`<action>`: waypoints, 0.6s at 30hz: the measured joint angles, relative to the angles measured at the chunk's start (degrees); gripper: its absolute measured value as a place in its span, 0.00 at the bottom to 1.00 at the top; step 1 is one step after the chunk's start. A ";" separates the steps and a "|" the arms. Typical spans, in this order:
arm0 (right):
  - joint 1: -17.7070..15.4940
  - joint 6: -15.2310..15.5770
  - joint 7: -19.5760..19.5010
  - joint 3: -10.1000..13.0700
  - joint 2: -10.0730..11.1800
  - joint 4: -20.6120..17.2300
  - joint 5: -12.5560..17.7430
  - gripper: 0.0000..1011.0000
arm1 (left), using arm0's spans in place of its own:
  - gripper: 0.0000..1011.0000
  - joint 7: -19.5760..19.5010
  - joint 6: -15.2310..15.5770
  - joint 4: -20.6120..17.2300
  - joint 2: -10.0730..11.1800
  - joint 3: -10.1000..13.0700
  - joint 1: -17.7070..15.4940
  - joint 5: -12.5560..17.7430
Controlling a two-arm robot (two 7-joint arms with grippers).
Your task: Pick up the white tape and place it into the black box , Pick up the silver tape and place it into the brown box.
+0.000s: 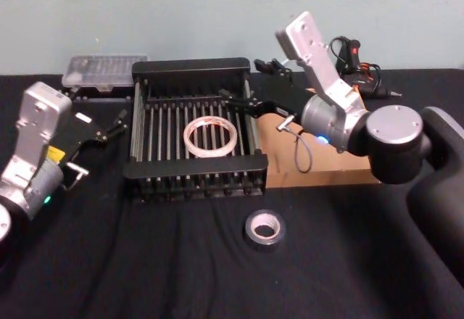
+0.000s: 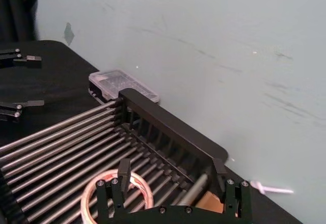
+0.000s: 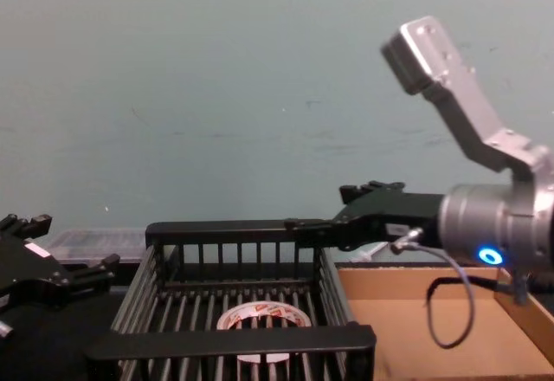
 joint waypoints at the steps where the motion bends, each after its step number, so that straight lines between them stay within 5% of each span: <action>1: -0.40 0.13 -0.02 0.23 0.38 -0.63 0.13 0.99 | 0.99 0.00 0.00 0.00 0.00 0.00 0.00 0.00; 18: -13.08 3.64 -1.86 5.82 8.84 -16.59 2.79 0.99 | 0.99 0.00 0.00 0.00 0.00 0.00 0.00 0.00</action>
